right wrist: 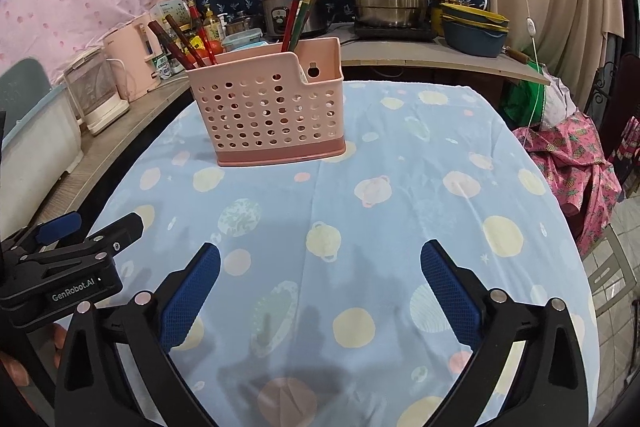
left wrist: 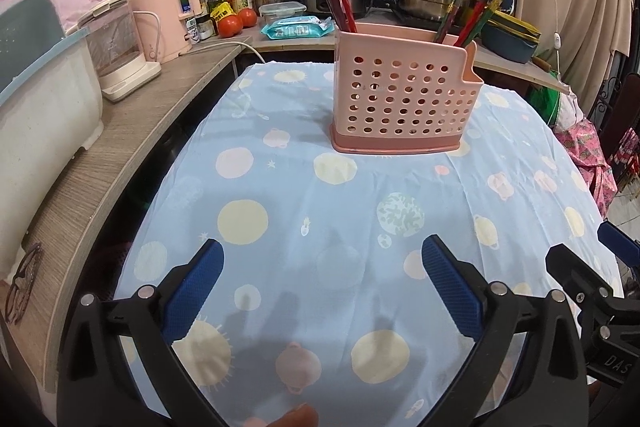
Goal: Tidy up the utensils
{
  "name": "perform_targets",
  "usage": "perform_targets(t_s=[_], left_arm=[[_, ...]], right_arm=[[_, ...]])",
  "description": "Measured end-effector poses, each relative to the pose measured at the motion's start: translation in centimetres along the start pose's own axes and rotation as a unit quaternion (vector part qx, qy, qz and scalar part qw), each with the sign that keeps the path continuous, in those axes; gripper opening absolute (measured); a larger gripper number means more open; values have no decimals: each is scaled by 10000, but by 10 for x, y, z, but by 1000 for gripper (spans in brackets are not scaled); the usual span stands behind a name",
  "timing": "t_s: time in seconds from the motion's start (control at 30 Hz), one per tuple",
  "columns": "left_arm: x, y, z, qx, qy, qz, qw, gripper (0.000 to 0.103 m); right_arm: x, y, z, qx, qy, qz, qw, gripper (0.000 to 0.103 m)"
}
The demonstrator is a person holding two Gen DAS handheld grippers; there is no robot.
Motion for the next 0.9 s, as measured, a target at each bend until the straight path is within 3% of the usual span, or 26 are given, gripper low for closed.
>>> perform_targets(t_s=[0.9], left_arm=[[-2, -3, 2, -11, 176, -15, 9998, 95]], right_arm=[[-1, -5, -3, -48, -29, -13, 10000, 96]])
Point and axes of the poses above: each gripper's, at about its wrist camera, not at the fingertips, and z roughly against the way its jaws point, x to its right, y to its top, the point moved 7 cm from there along -z, roughly the way its jaws point, and after that the axes turned 3 degrees about -x, right-handed, at the moved point
